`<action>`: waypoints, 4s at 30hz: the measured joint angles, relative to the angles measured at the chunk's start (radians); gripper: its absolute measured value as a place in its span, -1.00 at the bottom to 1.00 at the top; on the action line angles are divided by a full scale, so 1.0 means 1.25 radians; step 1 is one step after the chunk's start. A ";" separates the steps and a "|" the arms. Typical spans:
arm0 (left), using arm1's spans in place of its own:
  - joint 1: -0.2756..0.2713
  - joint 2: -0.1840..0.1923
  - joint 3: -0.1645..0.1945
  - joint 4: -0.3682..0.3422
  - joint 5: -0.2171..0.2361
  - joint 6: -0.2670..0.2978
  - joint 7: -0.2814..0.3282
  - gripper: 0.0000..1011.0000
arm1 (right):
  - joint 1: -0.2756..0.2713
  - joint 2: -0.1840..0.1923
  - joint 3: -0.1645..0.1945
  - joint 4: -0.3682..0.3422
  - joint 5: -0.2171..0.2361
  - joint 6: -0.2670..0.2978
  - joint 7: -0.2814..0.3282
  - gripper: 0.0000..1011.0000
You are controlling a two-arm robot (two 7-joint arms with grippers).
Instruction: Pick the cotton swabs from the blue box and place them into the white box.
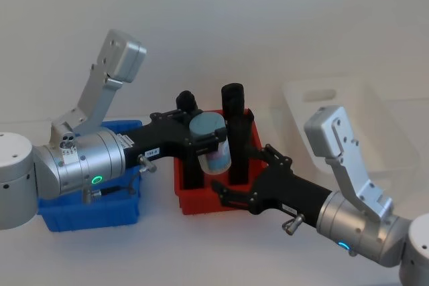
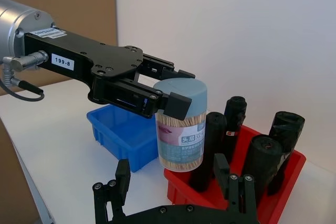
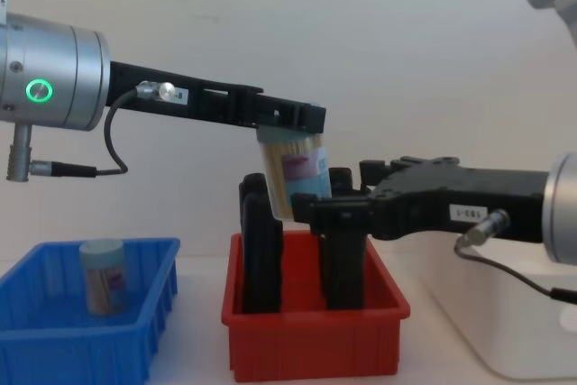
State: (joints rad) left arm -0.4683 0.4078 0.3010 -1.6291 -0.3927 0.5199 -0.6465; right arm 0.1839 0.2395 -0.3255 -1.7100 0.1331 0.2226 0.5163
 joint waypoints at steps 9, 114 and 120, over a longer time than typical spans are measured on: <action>0.000 0.000 0.000 0.000 0.000 0.000 0.000 0.33 | 0.033 -0.024 -0.012 0.036 -0.025 0.007 -0.001 0.98; 0.000 0.000 0.000 0.000 0.000 0.000 0.000 0.98 | 0.095 0.015 0.109 0.194 0.128 0.000 -0.410 0.23; 0.000 0.000 0.000 0.000 0.000 0.000 0.000 0.98 | 0.125 0.009 0.115 0.249 0.136 0.013 -0.414 0.23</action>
State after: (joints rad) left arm -0.4682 0.4078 0.3010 -1.6289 -0.3925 0.5197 -0.6467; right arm 0.3398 0.2510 -0.1824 -1.3992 0.3030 0.2394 -0.0010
